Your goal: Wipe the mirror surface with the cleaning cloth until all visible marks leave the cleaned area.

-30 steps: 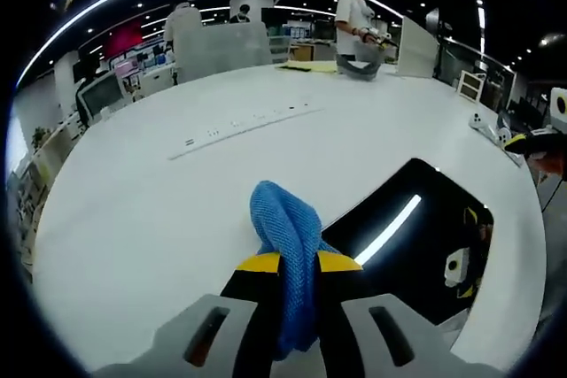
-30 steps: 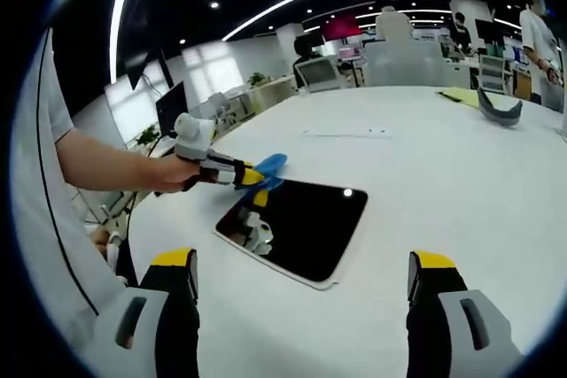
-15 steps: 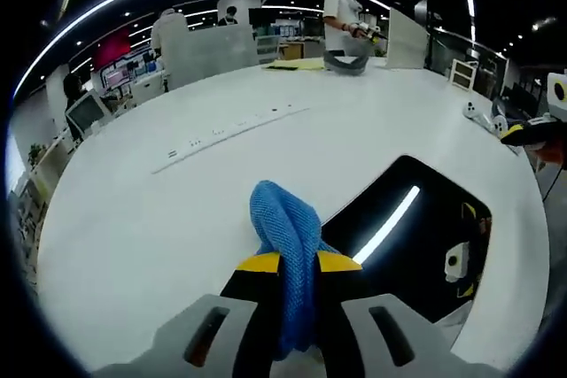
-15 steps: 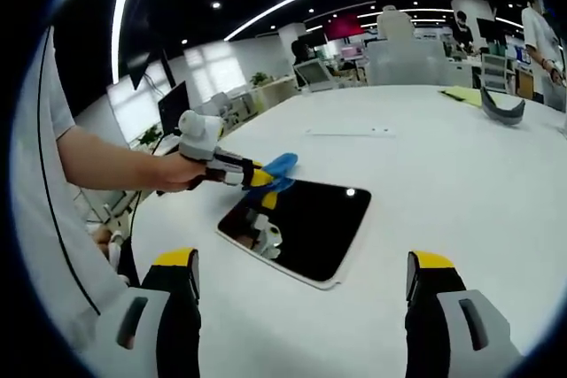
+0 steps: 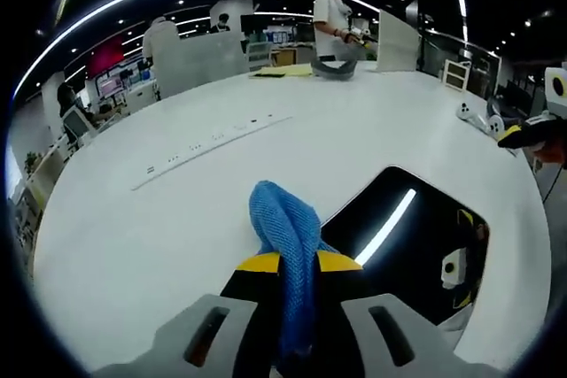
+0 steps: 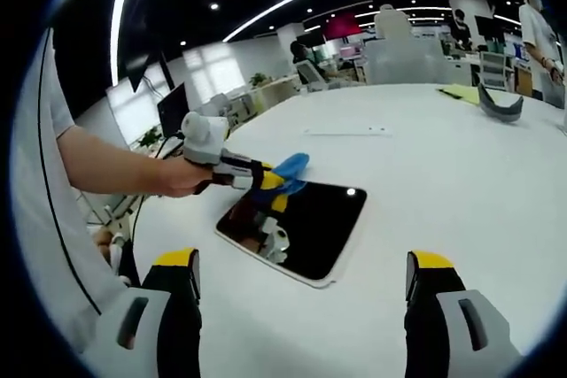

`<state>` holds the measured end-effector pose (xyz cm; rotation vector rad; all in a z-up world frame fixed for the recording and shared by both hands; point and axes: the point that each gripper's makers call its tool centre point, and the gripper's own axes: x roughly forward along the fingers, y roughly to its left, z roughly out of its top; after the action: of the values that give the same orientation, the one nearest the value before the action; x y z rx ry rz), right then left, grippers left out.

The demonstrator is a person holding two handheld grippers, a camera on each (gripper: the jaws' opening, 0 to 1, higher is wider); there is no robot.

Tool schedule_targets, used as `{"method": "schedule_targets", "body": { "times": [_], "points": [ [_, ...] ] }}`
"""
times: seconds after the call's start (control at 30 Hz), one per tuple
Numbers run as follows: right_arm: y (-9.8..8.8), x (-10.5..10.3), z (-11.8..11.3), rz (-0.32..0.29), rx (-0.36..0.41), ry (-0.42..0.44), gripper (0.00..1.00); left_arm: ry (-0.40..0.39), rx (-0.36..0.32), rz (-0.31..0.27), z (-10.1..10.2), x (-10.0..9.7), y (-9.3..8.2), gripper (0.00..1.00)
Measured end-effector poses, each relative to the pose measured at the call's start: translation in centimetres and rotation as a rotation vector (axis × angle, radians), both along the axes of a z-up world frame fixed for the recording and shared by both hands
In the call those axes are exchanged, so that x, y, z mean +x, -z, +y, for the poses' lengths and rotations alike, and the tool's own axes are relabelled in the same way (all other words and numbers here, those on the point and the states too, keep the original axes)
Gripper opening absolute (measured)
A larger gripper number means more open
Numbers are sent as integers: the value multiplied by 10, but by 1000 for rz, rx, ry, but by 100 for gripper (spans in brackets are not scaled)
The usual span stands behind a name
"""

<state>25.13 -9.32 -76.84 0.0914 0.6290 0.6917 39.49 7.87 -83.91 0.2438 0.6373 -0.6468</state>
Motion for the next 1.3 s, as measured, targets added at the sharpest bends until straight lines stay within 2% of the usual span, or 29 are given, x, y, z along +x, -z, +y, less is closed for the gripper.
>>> {"method": "schedule_targets", "body": {
  "times": [0.27, 0.3, 0.33, 0.53, 0.63, 0.8, 1.3],
  "points": [
    [-3, 4, 3, -9, 4, -2, 96, 31, 2, -15, -12, 2, 2, 10],
    [0, 3, 2, -20, -40, -23, 96, 36, 6, -21, -15, 2, 2, 10],
    [1, 2, 3, -23, -47, -29, 96, 46, 15, -30, -16, 1, 2, 10],
    [-4, 5, 2, -31, -21, -4, 96, 75, 28, -39, -24, 1, 1, 10],
    [-4, 4, -1, -45, -41, -6, 96, 85, 34, -43, -28, 0, 1, 10],
    [-5, 4, -5, -35, -23, 10, 96, 91, 32, -40, -35, -1, 1, 10],
    [-6, 3, -24, -34, -31, 41, 95, 135, 23, -41, -57, -3, 1, 10]
  ]
}}
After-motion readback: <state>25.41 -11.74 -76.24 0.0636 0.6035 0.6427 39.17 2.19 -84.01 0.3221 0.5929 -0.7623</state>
